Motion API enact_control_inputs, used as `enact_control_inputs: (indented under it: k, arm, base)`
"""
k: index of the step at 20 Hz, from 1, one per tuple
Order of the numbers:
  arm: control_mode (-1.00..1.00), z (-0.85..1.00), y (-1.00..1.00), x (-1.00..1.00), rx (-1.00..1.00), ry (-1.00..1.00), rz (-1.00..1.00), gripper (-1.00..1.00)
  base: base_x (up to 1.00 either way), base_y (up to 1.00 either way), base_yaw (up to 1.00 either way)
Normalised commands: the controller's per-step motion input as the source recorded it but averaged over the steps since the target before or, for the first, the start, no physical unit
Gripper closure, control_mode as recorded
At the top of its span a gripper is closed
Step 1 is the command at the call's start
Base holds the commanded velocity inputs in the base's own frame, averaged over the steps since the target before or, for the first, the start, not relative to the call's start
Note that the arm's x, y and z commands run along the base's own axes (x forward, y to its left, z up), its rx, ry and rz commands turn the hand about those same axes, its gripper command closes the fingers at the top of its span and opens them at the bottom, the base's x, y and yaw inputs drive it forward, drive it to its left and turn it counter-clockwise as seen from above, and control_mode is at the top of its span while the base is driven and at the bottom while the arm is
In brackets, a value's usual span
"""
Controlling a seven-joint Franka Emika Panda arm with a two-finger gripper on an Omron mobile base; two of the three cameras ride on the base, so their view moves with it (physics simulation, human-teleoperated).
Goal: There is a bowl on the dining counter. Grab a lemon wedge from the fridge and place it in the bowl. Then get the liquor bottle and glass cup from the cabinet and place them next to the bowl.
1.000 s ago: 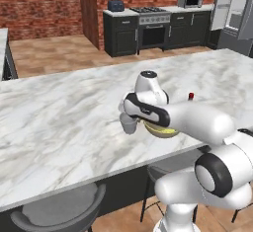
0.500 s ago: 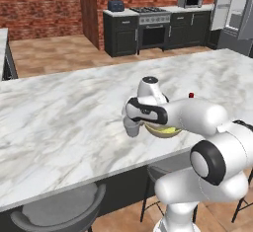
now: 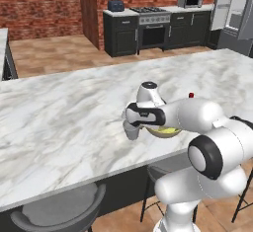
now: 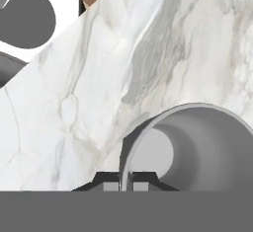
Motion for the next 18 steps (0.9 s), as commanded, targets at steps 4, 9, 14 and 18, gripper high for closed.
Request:
enact_control_inputs:
  k: [4,9,14,18]
  arm:
    - [-1.0,-0.01,-0.12,0.05,0.0,0.0,-0.05,1.0]
    - [-1.0,-0.03,-0.04,0.01,0.0,0.0,-0.04,-1.0]
    - [-1.0,0.02,-0.14,0.0,0.0,0.01,0.0,-1.0]
    - [-1.0,0.75,-0.14,-0.13,0.0,0.0,0.0,-1.0]
  base:
    - [0.0,0.0,0.0]
    - [0.0,0.0,0.0]
    - [0.0,0.0,0.0]
    - [0.0,0.0,0.0]
